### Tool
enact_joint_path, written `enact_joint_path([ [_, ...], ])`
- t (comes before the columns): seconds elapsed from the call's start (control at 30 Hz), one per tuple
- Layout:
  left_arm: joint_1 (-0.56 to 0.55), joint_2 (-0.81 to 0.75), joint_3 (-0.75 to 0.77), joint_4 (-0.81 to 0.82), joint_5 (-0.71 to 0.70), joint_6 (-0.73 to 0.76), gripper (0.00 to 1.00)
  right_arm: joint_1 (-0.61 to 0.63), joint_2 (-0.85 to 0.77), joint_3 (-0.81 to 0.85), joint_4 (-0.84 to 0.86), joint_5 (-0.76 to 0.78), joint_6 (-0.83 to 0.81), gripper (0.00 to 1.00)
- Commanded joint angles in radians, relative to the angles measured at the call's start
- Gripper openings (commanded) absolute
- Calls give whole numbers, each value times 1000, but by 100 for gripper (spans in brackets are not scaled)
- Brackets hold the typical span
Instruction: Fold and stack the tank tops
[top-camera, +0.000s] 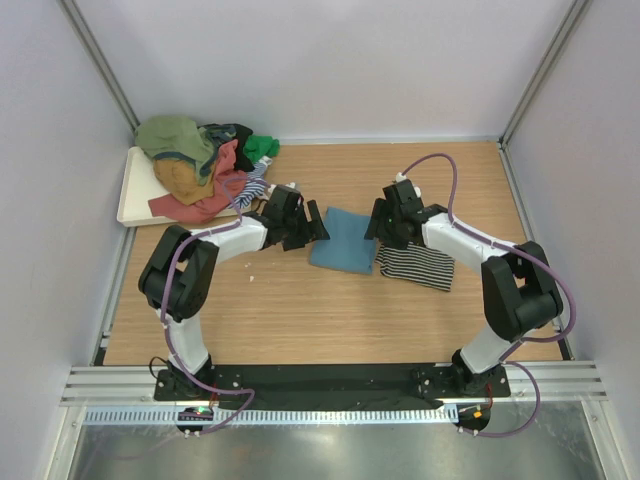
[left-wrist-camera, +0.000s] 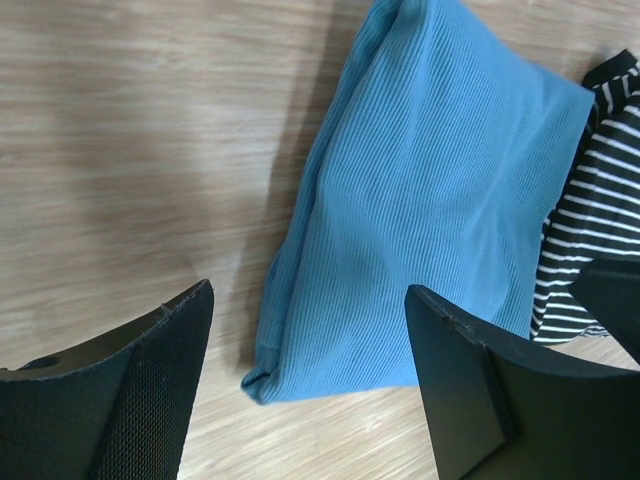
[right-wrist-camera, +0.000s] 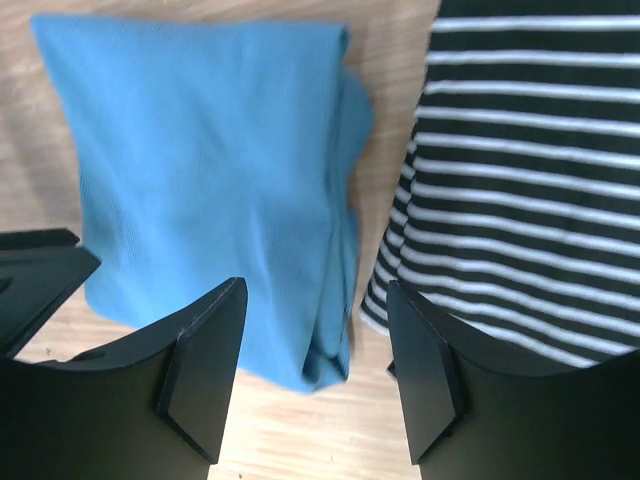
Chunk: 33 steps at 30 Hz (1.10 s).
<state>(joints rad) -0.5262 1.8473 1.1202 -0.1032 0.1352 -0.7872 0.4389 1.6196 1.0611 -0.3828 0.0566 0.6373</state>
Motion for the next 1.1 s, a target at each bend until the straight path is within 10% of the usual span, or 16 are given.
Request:
enact_joint_path([
  [0.0, -1, 30, 58, 42, 23, -18, 78, -37, 40, 17, 87, -116, 12, 64],
  [0.47, -1, 124, 86, 45, 37, -90, 64, -89, 164, -42, 213, -187, 30, 60],
  [0.8, -17, 193, 75, 95, 23, -177, 47, -68, 217, -24, 265, -265, 33, 35],
  [1.07, -23, 236, 90, 132, 24, -205, 7, -54, 229, 52, 246, -281, 16, 7],
])
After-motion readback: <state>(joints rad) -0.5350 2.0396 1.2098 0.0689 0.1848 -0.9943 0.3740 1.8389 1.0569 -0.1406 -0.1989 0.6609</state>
